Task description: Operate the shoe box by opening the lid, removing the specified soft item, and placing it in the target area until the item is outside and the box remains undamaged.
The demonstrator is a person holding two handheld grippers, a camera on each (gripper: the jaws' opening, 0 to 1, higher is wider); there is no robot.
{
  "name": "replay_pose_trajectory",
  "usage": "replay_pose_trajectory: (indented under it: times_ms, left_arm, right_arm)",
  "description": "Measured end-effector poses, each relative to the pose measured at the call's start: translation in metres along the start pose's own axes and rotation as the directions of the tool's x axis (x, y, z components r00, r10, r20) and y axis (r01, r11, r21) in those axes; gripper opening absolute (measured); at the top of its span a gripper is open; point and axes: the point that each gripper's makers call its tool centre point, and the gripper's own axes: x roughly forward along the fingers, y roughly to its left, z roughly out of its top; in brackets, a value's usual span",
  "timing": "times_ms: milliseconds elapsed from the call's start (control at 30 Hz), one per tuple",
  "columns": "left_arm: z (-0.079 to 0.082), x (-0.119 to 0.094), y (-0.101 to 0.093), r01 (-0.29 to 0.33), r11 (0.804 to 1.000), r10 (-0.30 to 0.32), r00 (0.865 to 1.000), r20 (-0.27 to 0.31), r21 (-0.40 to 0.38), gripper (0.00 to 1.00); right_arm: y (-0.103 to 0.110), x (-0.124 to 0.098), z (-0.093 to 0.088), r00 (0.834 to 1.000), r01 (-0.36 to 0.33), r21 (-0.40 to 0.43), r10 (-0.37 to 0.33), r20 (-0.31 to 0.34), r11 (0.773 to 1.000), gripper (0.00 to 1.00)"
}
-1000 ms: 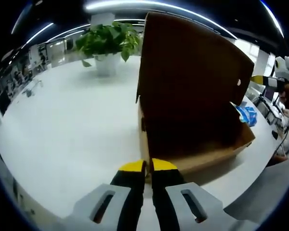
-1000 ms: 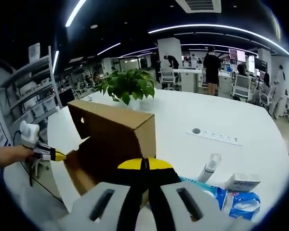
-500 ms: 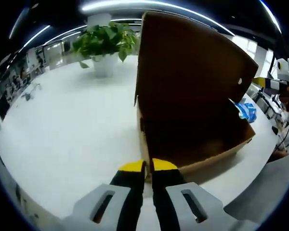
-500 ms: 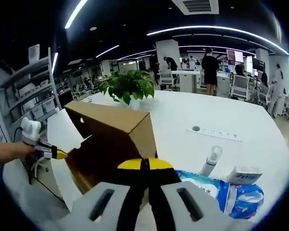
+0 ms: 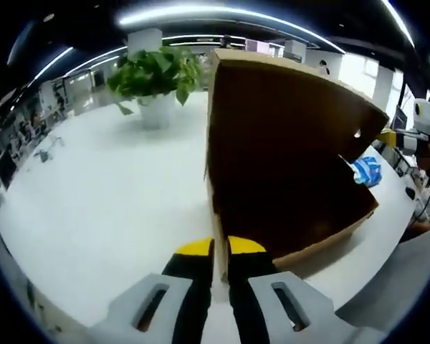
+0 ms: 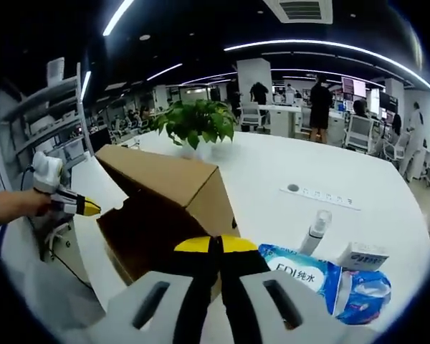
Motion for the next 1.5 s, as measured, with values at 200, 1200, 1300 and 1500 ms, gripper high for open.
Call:
replay_pose_trajectory:
  times_ms: [200, 1200, 1300, 1500]
  left_arm:
    - [0.021, -0.006, 0.002, -0.004, 1.0, 0.003, 0.999, 0.046, 0.031, 0.06]
    - [0.064, -0.02, -0.011, 0.026, 0.981, -0.059, 0.984, 0.168, 0.191, 0.1]
    - [0.058, -0.02, -0.011, 0.035, 0.979, -0.067, 0.986, 0.153, 0.201, 0.11]
    - [0.046, -0.019, -0.013, 0.049, 0.978, -0.074, 0.99, 0.119, 0.203, 0.12]
  right_arm:
    - [0.001, -0.002, -0.003, 1.0, -0.004, -0.005, 0.004, -0.004, 1.0, 0.01]
    - [0.011, -0.004, -0.031, 0.998, -0.031, -0.059, 0.028, -0.059, 0.998, 0.03]
    - [0.015, -0.004, -0.038, 0.996, -0.055, -0.118, 0.046, -0.079, 0.991, 0.04]
    - [0.019, -0.005, -0.046, 0.994, -0.072, -0.17, 0.057, -0.094, 0.983, 0.06]
